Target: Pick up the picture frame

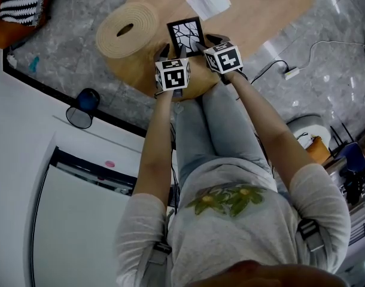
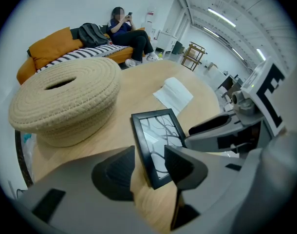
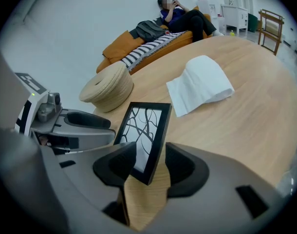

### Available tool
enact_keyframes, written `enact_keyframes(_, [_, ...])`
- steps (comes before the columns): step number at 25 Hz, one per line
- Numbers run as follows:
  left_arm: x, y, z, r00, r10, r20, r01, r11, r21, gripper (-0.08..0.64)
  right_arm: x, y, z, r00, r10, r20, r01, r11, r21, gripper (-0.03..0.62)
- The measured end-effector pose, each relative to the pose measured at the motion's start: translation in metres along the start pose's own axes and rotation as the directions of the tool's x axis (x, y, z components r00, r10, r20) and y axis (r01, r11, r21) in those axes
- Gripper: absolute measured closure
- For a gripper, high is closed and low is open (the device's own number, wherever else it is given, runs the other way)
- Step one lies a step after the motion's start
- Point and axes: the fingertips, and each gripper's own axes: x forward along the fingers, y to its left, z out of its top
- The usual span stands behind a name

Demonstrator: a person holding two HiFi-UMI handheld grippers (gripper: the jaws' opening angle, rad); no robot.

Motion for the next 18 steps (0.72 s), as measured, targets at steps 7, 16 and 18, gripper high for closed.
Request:
enact_keyframes(7, [0.01, 0.003, -0.005, 1.0, 0.015, -0.022, -0.015, 1.0, 0.013, 0.385, 0.01, -0.002, -0.01, 0.999, 0.007, -0.048, -0.007, 1.0, -0.011, 0.402])
enact_keyframes(16, [0.023, 0.003, -0.02, 0.996, -0.005, -0.086, 0.004, 1.0, -0.007, 0.412, 0.016, -0.007, -0.015, 0.997, -0.03, -0.075, 0.026, 0.998, -0.057, 0.452])
enact_keyframes(18, [0.026, 0.004, -0.024, 0.996, -0.004, -0.091, 0.003, 1.0, -0.013, 0.418, 0.016, -0.007, -0.016, 0.997, -0.033, -0.076, 0.028, 0.998, -0.063, 0.451])
